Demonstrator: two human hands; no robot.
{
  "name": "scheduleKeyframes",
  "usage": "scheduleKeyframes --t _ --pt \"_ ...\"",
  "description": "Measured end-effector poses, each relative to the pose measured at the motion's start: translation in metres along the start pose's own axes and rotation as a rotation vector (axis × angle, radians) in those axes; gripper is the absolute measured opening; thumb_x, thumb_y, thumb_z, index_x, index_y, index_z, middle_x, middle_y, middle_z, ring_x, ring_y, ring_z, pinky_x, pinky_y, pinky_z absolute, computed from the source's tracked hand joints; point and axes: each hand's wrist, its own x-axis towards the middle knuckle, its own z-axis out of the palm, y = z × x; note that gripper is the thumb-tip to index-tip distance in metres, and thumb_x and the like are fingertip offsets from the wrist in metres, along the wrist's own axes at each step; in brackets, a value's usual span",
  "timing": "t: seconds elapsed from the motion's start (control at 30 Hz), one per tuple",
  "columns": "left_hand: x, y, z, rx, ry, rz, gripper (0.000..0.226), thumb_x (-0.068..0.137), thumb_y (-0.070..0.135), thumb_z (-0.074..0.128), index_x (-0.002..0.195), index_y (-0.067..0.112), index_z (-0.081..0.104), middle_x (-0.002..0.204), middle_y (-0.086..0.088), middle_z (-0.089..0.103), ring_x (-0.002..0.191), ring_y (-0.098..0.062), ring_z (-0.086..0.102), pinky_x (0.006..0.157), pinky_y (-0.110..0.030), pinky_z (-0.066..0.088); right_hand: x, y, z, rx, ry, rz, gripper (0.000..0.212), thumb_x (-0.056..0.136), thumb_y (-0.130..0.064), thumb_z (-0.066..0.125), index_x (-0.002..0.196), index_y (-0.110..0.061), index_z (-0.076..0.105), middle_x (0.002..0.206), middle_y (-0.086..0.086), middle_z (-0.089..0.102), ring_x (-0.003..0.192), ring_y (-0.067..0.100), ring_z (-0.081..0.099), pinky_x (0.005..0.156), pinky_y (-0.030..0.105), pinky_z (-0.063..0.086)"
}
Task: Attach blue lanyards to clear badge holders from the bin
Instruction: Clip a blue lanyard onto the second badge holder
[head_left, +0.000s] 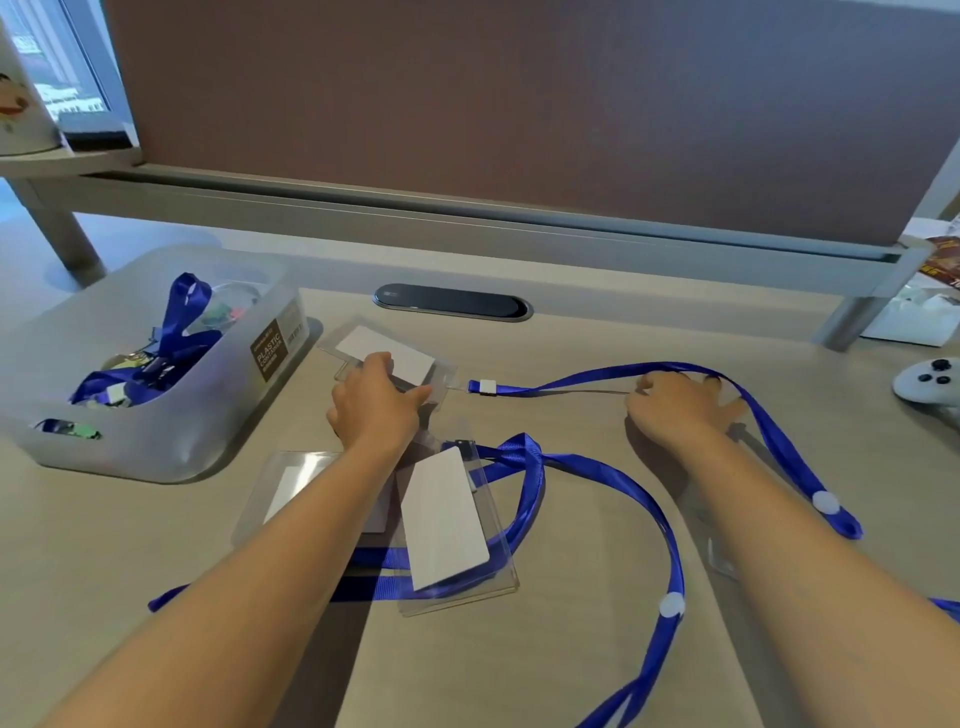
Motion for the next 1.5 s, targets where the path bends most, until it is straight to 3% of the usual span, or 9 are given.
scheduleKeyframes --t 0.13,0.23,0.47,0.57,0.67,0.93,1.07,1.2,1.5 --pt "-0.005 0.001 -0.004 0.184 -0.048 -0.005 0.040 0.081 0.038 0.058 0.112 0.014 0.049 0.120 -0.019 0.052 0.112 -0.036 0.041 0.092 -0.045 0.035 -0.004 0.009 0.001 0.049 0.016 -0.058 0.030 0.090 -0.014 0.037 0.106 -0.008 0.061 0.099 0.010 0.062 0.089 0.027 0.055 0.079 0.039 0.045" --pt "-0.008 0.000 -0.012 0.279 -0.118 -0.014 0.042 0.082 0.045 0.052 0.112 0.016 0.051 0.123 -0.020 0.046 0.115 -0.037 0.039 0.095 -0.046 0.034 -0.012 0.010 0.002 0.083 0.006 -0.078 0.029 0.090 -0.014 0.037 0.097 -0.006 0.064 0.095 0.011 0.066 0.087 0.028 0.061 0.077 0.039 0.050" --pt "-0.026 -0.005 -0.044 0.170 -0.178 0.054 0.046 0.084 0.038 0.053 0.123 0.014 0.046 0.131 -0.018 0.046 0.120 -0.036 0.039 0.097 -0.048 0.038 -0.054 0.002 -0.008 0.202 -0.027 -0.173 0.024 0.086 -0.010 0.036 0.064 -0.010 0.045 0.066 0.009 0.047 0.058 0.021 0.040 0.052 0.030 0.031" --pt "-0.044 -0.006 -0.065 0.005 -0.250 0.143 0.047 0.083 0.031 0.055 0.125 0.012 0.043 0.131 -0.016 0.049 0.118 -0.033 0.046 0.097 -0.049 0.043 -0.083 -0.009 -0.012 0.300 -0.046 -0.256 0.025 0.090 -0.013 0.039 0.094 -0.010 0.063 0.092 0.013 0.063 0.082 0.026 0.058 0.071 0.035 0.046" --pt "-0.065 -0.013 -0.082 -0.027 -0.352 0.233 0.046 0.084 0.027 0.056 0.125 0.012 0.043 0.132 -0.013 0.049 0.118 -0.028 0.047 0.097 -0.042 0.041 -0.115 -0.022 -0.005 0.390 -0.050 -0.321 0.032 0.092 -0.017 0.043 0.118 -0.007 0.059 0.120 0.011 0.062 0.106 0.024 0.057 0.090 0.035 0.045" --pt "-0.102 -0.036 -0.099 0.032 -0.397 0.315 0.039 0.085 0.022 0.054 0.122 0.012 0.045 0.129 -0.010 0.052 0.114 -0.023 0.049 0.086 -0.029 0.038 -0.159 -0.044 0.023 0.470 -0.288 -0.341 0.024 0.088 -0.024 0.054 0.076 -0.005 0.062 0.083 0.017 0.062 0.075 0.018 0.056 0.066 0.027 0.042" --pt "-0.099 -0.037 -0.107 0.057 -0.370 0.321 0.041 0.085 0.022 0.054 0.124 0.013 0.043 0.134 -0.009 0.048 0.120 -0.024 0.044 0.097 -0.036 0.039 -0.160 -0.050 0.023 0.533 -0.280 -0.318 0.018 0.087 -0.015 0.054 0.087 0.001 0.062 0.093 0.023 0.062 0.079 0.019 0.053 0.062 0.025 0.043" --pt "-0.097 -0.032 -0.110 0.041 -0.331 0.375 0.047 0.084 0.020 0.056 0.127 0.014 0.039 0.138 -0.010 0.044 0.125 -0.026 0.041 0.102 -0.039 0.036 -0.160 -0.052 0.009 0.710 -0.174 -0.296 0.022 0.090 -0.011 0.050 0.068 -0.017 0.049 0.075 0.000 0.053 0.073 0.014 0.052 0.059 0.022 0.043" --pt "-0.103 0.004 -0.121 0.141 -0.405 0.616 0.077 0.073 0.025 0.069 0.135 0.027 0.023 0.150 -0.002 0.021 0.136 -0.024 0.020 0.110 -0.042 0.025 -0.173 -0.055 -0.039 1.024 -0.011 -0.295 0.015 0.091 -0.008 0.047 0.102 -0.006 0.057 0.092 0.010 0.057 0.080 0.021 0.058 0.062 0.028 0.052"
